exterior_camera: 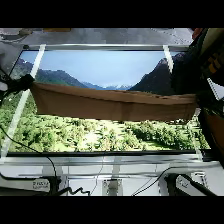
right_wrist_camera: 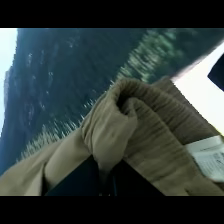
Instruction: Fold the clothes and pants, and hang the long-sleeved shirts on hangers.
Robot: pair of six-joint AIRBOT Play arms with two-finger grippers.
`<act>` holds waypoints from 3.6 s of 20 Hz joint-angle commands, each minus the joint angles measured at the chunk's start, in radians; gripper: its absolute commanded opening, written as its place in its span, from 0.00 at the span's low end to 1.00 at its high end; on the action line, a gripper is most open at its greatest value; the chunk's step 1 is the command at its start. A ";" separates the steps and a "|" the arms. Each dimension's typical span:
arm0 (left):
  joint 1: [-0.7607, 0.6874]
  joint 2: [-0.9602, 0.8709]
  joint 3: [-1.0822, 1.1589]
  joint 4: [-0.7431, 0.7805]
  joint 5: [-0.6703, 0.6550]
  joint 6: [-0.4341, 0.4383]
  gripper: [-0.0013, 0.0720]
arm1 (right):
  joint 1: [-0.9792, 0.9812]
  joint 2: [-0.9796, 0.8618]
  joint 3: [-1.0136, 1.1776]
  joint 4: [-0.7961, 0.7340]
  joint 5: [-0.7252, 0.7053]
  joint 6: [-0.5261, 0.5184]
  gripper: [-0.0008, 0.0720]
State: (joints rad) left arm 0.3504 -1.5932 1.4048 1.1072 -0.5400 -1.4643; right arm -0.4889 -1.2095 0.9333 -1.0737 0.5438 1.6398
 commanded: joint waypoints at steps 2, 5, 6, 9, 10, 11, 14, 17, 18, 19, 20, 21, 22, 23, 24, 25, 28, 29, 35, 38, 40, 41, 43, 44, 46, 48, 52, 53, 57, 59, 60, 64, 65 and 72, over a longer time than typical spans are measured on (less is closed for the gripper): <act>-0.056 -0.156 0.115 0.016 0.067 -0.040 0.04 | 0.085 -0.263 0.129 0.005 -0.117 0.103 0.05; -0.088 -0.211 0.127 0.009 0.156 -0.045 0.04 | 0.112 -0.322 0.148 0.010 -0.209 0.175 0.05; -0.095 -0.223 0.127 0.006 0.177 -0.058 0.04 | 0.116 -0.330 0.148 0.014 -0.237 0.187 0.05; -0.115 -0.239 0.130 0.007 0.249 -0.067 0.04 | 0.115 -0.332 0.150 0.040 -0.314 0.187 0.05; -0.119 -0.240 0.132 0.007 0.272 -0.067 0.04 | 0.115 -0.333 0.149 0.052 -0.329 0.187 0.05; -0.122 -0.240 0.132 0.007 0.294 -0.067 0.04 | 0.115 -0.333 0.149 0.053 -0.340 0.187 0.05; -0.133 -0.242 0.132 0.007 0.359 -0.067 0.04 | 0.115 -0.333 0.148 0.056 -0.396 0.200 0.05; -0.149 -0.254 0.132 0.007 0.402 -0.066 0.04 | 0.116 -0.333 0.148 0.061 -0.461 0.237 0.07; -0.152 -0.264 0.132 0.008 0.402 -0.066 0.06 | 0.116 -0.333 0.148 0.060 -0.477 0.237 0.35; -0.157 -0.271 0.132 0.008 0.399 -0.066 0.18 | 0.116 -0.333 0.148 0.060 -0.483 0.237 0.96; -0.163 -0.273 0.132 0.008 0.398 -0.066 0.73 | 0.115 -0.333 0.148 0.055 -0.478 0.233 0.96; -0.167 -0.268 0.132 0.007 0.397 -0.066 0.96 | 0.114 -0.332 0.148 0.055 -0.468 0.233 0.96; -0.170 -0.257 0.132 0.007 0.393 -0.066 0.97 | 0.115 -0.331 0.148 0.055 -0.458 0.233 0.96; -0.174 -0.241 0.132 0.007 0.388 -0.066 0.97 | 0.115 -0.328 0.148 0.055 -0.446 0.233 0.96; -0.174 -0.222 0.132 0.008 0.374 -0.066 0.97 | 0.114 -0.324 0.148 0.053 -0.428 0.233 0.96; -0.172 -0.197 0.132 0.008 0.344 -0.066 0.97 | 0.114 -0.319 0.148 0.048 -0.410 0.233 0.96; -0.129 -0.123 0.132 0.008 0.133 -0.066 0.96 | 0.114 -0.296 0.148 0.017 -0.346 0.233 0.95; -0.107 -0.104 0.132 0.007 0.020 -0.067 0.96 | 0.114 -0.286 0.148 -0.017 -0.324 0.232 0.95; 0.016 -0.026 0.037 0.029 -0.500 -0.091 0.86 | 0.114 -0.262 0.148 -0.133 -0.199 0.226 0.95; 0.021 0.110 -0.184 0.037 -0.412 -0.093 0.86 | 0.114 -0.262 0.148 -0.150 -0.190 0.226 0.95; 0.021 0.180 -0.326 0.021 -0.365 -0.120 0.95 | 0.114 -0.262 0.148 -0.162 -0.191 0.226 0.95; 0.021 0.199 -0.388 -0.011 -0.336 -0.150 0.99 | 0.114 -0.262 0.148 -0.161 -0.193 0.226 0.95; 0.019 0.201 -0.465 -0.094 -0.253 -0.156 0.99 | 0.114 -0.262 0.148 -0.161 -0.195 0.226 0.95; 0.013 0.200 -0.498 -0.145 -0.188 -0.156 0.98 | 0.114 -0.262 0.148 -0.161 -0.195 0.226 0.95; 0.005 0.189 -0.537 -0.214 -0.083 -0.156 0.98 | 0.114 -0.262 0.148 -0.161 -0.195 0.226 0.95; 0.005 0.151 -0.543 -0.280 -0.050 -0.160 0.98 | 0.114 -0.262 0.148 -0.161 -0.197 0.226 0.95; -0.001 0.079 -0.543 -0.339 0.027 -0.160 0.98 | 0.114 -0.262 0.148 -0.161 -0.201 0.226 0.95; -0.010 0.074 -0.543 -0.338 0.078 -0.159 0.98 | 0.114 -0.262 0.148 -0.161 -0.204 0.226 0.95; -0.060 0.069 -0.542 -0.338 0.345 -0.159 0.98 | 0.114 -0.262 0.148 -0.161 -0.231 0.226 0.95; -0.089 0.050 -0.540 -0.338 0.449 -0.159 0.98 | 0.115 -0.262 0.148 -0.161 -0.249 0.226 0.95; -0.101 0.029 -0.528 -0.338 0.474 -0.159 0.98 | 0.115 -0.262 0.148 -0.160 -0.253 0.226 0.95; -0.140 -0.086 -0.395 -0.330 0.462 -0.159 0.95 | 0.115 -0.262 0.148 -0.161 -0.248 0.226 0.95; -0.145 -0.110 -0.357 -0.330 0.461 -0.159 0.95 | 0.115 -0.262 0.148 -0.161 -0.247 0.226 0.95; -0.147 -0.135 -0.227 -0.220 0.460 -0.144 0.04 | 0.116 -0.259 0.154 -0.161 -0.105 0.032 0.60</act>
State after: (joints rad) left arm 0.2054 -1.7267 1.1336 0.8165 -0.0898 -1.6176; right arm -0.3744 -1.4708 1.0832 -1.2354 0.3496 1.7958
